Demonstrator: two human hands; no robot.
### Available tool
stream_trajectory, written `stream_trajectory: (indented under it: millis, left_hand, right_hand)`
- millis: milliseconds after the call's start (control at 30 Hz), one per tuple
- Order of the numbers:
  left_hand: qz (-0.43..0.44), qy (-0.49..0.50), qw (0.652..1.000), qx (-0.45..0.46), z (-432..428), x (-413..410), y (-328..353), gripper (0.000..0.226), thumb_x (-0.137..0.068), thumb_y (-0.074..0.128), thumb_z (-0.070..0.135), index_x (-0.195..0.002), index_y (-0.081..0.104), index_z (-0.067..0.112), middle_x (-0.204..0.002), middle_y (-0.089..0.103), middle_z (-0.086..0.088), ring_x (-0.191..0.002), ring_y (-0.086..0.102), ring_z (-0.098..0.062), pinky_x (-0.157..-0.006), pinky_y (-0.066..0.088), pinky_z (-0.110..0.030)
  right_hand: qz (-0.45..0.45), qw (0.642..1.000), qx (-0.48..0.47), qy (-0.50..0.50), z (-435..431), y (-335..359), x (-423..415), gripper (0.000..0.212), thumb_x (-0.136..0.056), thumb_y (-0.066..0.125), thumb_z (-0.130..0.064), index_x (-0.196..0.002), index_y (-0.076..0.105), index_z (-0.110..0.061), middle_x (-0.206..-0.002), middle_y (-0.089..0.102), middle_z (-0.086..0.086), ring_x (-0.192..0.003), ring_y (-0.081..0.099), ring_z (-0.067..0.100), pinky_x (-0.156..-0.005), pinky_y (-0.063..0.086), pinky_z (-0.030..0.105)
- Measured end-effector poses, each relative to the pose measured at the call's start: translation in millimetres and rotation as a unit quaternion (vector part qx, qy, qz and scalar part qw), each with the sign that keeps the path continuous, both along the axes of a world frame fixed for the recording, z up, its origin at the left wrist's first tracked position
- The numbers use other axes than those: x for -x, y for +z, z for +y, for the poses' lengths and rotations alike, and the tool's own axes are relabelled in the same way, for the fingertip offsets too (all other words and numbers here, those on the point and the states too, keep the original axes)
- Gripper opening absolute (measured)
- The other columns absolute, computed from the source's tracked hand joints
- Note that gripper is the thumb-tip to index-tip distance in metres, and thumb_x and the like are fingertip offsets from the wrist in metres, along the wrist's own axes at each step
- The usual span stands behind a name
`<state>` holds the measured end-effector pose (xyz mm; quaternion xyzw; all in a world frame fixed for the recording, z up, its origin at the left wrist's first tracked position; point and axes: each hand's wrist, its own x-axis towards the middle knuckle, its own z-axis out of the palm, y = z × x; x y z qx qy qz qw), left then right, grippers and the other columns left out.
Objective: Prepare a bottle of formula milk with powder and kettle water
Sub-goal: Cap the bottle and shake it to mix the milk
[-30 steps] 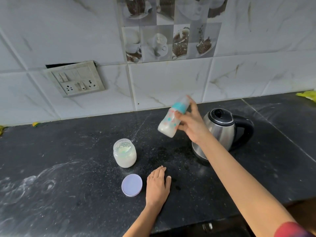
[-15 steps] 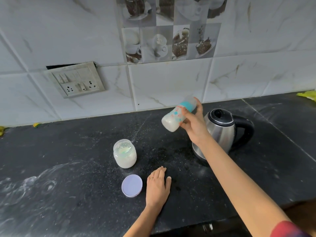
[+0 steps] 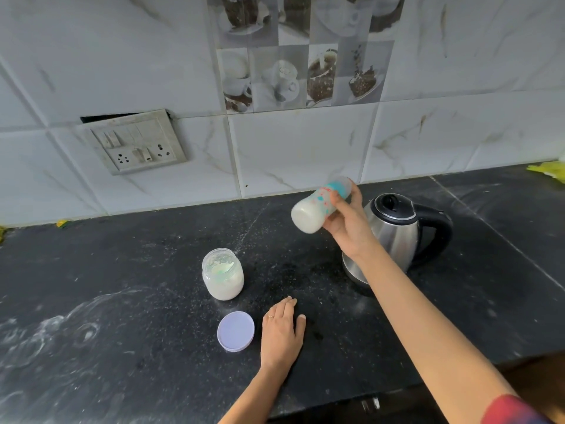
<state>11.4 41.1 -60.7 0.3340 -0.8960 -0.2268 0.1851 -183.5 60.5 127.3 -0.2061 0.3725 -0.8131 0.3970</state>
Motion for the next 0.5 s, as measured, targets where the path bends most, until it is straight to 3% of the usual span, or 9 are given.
stream_trajectory:
  millis: [133, 233, 367, 467, 500]
  left_hand:
    - [-0.004, -0.001, 1.0, -0.008, -0.9, -0.7, 0.4, 0.06, -0.09, 0.021, 0.05, -0.132, 0.052, 0.02, -0.139, 0.05, 0.006, -0.128, 0.044, -0.013, -0.108, 0.03, -0.029]
    - [-0.012, 0.001, 1.0, -0.01, -1.0, 0.0, 0.4, 0.047, -0.095, 0.035, 0.042, -0.132, 0.053, 0.019, -0.138, 0.051, 0.005, -0.127, 0.045, -0.014, -0.108, 0.032, -0.03]
    - [-0.013, -0.003, 1.0, -0.015, -1.3, -1.5, 1.3, 0.042, -0.096, 0.043, 0.038, -0.132, 0.053, 0.019, -0.139, 0.051, 0.005, -0.127, 0.045, -0.014, -0.108, 0.031, -0.03]
    - [-0.016, -0.003, 1.0, -0.01, -0.4, -1.0, 1.8, 0.046, -0.095, 0.037, 0.041, -0.131, 0.054, 0.018, -0.138, 0.052, 0.004, -0.126, 0.046, -0.015, -0.107, 0.033, -0.031]
    - [-0.014, -0.001, 1.0, -0.007, 0.0, -1.2, 2.2, 0.049, -0.094, 0.034, 0.043, -0.13, 0.055, 0.018, -0.136, 0.053, 0.004, -0.125, 0.048, -0.015, -0.106, 0.035, -0.031]
  right_hand:
    - [0.037, 0.998, -0.002, 0.046, 0.5, 3.2, 0.3, 0.095, -0.064, 0.089, -0.025, -0.143, 0.038, -0.024, -0.127, 0.054, 0.017, -0.112, 0.057, 0.039, -0.096, 0.049, 0.056]
    - [0.001, 1.0, 0.004, -0.002, -1.9, 8.4, 0.9, 0.094, -0.068, 0.083, -0.021, -0.146, 0.03, -0.02, -0.111, 0.067, 0.005, -0.102, 0.066, 0.024, -0.08, 0.058, 0.046]
    - [0.042, 0.998, -0.024, 0.039, -1.5, 5.4, -2.6, 0.093, -0.061, 0.091, -0.026, -0.14, 0.041, -0.025, -0.125, 0.056, 0.014, -0.112, 0.059, 0.036, -0.09, 0.053, 0.054]
    - [-0.005, 1.0, 0.002, -0.004, -3.3, 0.8, -2.3, 0.088, -0.071, 0.08, -0.021, -0.146, 0.033, -0.021, -0.113, 0.065, 0.006, -0.1, 0.067, 0.023, -0.077, 0.058, 0.044]
    - [-0.012, 1.0, 0.008, 0.005, -3.5, -0.7, -3.7, 0.087, -0.072, 0.08, -0.021, -0.146, 0.034, -0.022, -0.113, 0.065, 0.006, -0.1, 0.066, 0.023, -0.079, 0.057, 0.045]
